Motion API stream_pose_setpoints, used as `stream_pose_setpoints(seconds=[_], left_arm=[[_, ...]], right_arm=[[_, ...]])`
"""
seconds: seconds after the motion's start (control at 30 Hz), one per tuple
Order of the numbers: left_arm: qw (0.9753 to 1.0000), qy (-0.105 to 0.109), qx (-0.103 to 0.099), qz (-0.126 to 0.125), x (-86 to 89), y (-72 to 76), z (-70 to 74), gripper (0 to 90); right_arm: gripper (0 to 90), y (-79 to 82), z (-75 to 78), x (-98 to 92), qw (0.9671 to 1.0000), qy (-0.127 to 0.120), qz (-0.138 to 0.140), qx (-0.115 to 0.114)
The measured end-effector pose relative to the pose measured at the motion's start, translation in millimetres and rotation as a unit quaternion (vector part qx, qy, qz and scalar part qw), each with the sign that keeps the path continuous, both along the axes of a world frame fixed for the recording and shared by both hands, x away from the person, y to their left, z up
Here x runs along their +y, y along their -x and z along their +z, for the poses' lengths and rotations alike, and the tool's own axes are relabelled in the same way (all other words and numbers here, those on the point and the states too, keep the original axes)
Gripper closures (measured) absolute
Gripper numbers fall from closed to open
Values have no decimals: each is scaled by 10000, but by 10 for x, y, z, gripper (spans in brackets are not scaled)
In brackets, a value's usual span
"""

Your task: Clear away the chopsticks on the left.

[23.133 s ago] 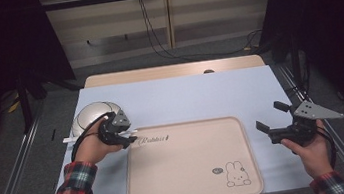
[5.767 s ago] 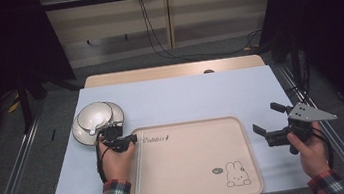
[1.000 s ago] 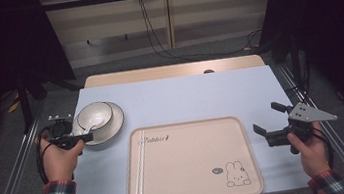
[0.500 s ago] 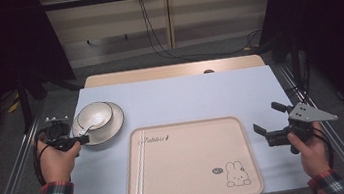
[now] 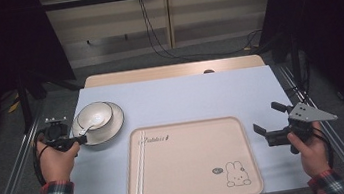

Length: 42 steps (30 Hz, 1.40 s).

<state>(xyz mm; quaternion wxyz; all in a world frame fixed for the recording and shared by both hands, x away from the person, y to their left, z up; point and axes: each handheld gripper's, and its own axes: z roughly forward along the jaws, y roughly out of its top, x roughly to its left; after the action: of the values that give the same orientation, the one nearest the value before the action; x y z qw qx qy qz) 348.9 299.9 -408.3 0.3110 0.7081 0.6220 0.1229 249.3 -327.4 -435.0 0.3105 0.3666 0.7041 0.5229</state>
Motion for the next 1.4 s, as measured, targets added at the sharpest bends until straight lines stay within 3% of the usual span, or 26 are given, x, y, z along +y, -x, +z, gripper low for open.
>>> stream_pose_setpoints(seconds=[0.37, 0.67, 1.13, 1.27, 1.4], left_arm=[[9998, -95, -40, 182, 105, -38, 14, 900], [9994, -34, -60, 341, 151, -68, 35, 900], [9982, -176, -158, 547, 154, -175, -56, 900], [9982, -152, -145, 564, 158, -169, -38, 900], [9981, 43, -304, 527, 152, -133, 73, 900]], right_arm=[[0, -8, -11, -3, 10000, 43, 48, 43], [0, -18, -29, 9, 9999, 131, 65, 55], [0, 29, -10, -7, 9999, 106, 46, -7], [0, 27, -16, -14, 9999, 141, 50, 49], [0, 3, -21, -23, 10000, 83, 15, 20]])
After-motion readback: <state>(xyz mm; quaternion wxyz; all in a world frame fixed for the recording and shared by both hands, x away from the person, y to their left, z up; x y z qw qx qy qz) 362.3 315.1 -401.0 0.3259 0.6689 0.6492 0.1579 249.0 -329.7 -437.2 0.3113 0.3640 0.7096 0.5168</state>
